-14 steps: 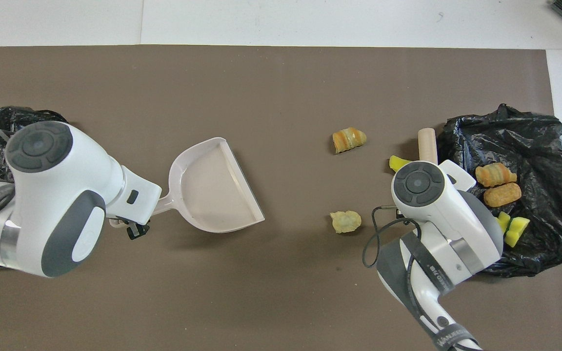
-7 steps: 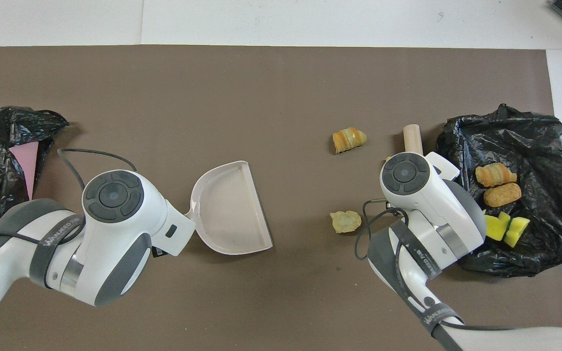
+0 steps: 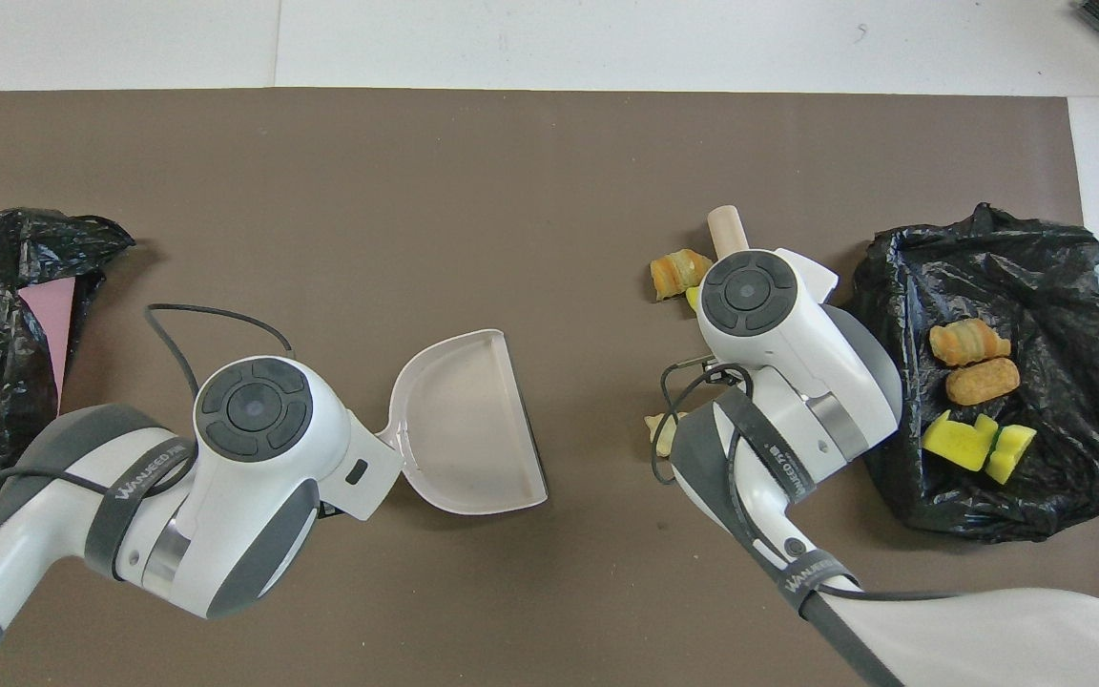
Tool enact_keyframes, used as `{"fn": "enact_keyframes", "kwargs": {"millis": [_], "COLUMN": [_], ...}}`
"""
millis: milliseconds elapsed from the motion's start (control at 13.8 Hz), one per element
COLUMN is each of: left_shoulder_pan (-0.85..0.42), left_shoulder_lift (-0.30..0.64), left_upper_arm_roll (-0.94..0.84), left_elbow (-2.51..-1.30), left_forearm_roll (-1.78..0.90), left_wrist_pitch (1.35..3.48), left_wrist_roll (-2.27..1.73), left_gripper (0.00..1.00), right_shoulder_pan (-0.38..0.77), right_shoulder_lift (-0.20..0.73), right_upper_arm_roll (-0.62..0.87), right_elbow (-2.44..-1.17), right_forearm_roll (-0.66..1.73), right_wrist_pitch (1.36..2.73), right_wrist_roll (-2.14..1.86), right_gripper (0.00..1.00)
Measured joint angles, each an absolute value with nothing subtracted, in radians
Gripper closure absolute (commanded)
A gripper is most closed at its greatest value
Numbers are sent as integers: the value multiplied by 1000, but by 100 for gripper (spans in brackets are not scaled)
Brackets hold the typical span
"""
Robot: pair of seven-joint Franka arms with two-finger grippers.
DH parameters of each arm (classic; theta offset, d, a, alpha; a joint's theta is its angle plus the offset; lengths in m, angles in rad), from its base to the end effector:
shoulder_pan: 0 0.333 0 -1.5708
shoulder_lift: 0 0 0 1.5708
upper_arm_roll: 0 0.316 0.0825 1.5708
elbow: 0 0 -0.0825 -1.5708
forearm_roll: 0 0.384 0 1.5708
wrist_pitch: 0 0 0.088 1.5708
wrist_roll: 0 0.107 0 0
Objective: Sweep and dump trash in bin
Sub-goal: 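Sweep the scraps toward the dustpan with the brush in the right gripper, then sweep the remaining sponge and scraps into the dustpan with the right gripper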
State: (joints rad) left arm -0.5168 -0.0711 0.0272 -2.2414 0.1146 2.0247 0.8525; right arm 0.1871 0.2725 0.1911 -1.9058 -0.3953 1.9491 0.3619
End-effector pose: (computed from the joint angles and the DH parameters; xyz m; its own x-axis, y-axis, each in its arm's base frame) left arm 0.4401 -0.2270 0.3872 0.1633 -0.9724 -0.1666 -0.9835 -0.1738 0.0501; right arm 0.5605 0.1899 0.3452 0.9756 0.1787 -0.1276 0.2121 -0.9175 0.3366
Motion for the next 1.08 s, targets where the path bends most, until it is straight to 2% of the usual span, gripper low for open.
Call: {"fn": "enact_keyframes", "kwargs": {"millis": [433,650,1083], "left_shoulder_pan": [-519,-519,-520], "left_shoulder_lift": [-62,-60,-39], "left_upper_arm_roll": [28,27,26], "left_elbow": [-2264,-2267,-2271], "left_forearm_roll": [115,115,115], "left_wrist_pitch": [2101,2102,2130], "left_wrist_roll": [743,714,674], "left_gripper": [100,100,100], "right_shoulder_pan": [259,297,435], "right_shoulder_lift": [283,256,211], "right_upper_arm_roll": [211,270,288], "right_elbow": [-1890,-1892,-1896], "right_forearm_roll": [-380,-287,-132], "right_wrist_pitch": [1898,1816,1757], "right_wrist_roll": [133,124,153], "right_gripper": [100,100,100]}}
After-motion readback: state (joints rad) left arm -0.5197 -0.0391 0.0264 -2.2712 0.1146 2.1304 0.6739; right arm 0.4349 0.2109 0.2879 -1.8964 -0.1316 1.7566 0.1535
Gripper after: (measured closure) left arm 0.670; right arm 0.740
